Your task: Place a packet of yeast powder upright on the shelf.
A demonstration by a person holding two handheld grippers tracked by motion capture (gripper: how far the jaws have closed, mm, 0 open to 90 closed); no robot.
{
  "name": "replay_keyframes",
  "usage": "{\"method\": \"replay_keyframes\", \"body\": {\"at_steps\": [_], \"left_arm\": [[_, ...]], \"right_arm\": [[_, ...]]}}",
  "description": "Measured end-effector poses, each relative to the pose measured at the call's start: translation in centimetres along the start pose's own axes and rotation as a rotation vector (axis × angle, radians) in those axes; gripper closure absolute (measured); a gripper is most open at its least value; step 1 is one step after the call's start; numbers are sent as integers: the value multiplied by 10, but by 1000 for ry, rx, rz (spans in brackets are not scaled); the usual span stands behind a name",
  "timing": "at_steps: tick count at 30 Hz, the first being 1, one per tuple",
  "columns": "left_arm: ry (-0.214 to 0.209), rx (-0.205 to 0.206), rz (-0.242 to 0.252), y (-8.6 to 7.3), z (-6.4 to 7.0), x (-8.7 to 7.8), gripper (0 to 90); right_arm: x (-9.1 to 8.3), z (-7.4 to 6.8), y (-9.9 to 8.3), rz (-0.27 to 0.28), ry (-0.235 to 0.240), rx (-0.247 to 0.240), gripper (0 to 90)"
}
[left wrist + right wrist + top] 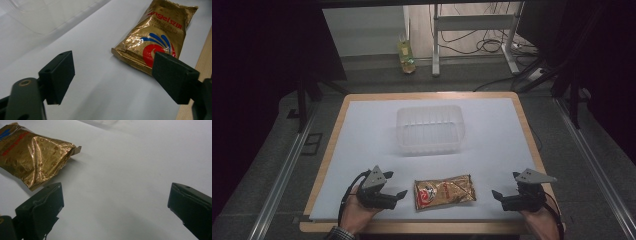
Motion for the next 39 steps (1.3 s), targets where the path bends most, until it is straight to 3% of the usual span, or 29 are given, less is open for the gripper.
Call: {"method": "replay_keyframes", "body": {"at_steps": [12,21,30,37,39], "left_arm": [[-41,41,12,5,10,2,410],[-87,66,0,7,22,9,639],[-116,107,-20,10,37,21,765],[-133,111,-17,14,42,30,893],[-137,108,-15,15,44,34,893]], "right_arm": [[0,1,0,6,-5,-1,4],[0,1,1,10,-6,-2,4],[1,0,1,6,-6,-4,4],[3,-1,0,-4,-6,-14,5],[3,-1,0,-4,-5,-15,5]]}}
Point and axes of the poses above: each handheld gripper's, and its own axes: x roughly forward along the jaws, y roughly out of its top, z roughly to its right, the point moved 9 cm from there along x, roughly forward along the jaws, and after that the axes turned 3 degrees about x, right-handed, at the moved point
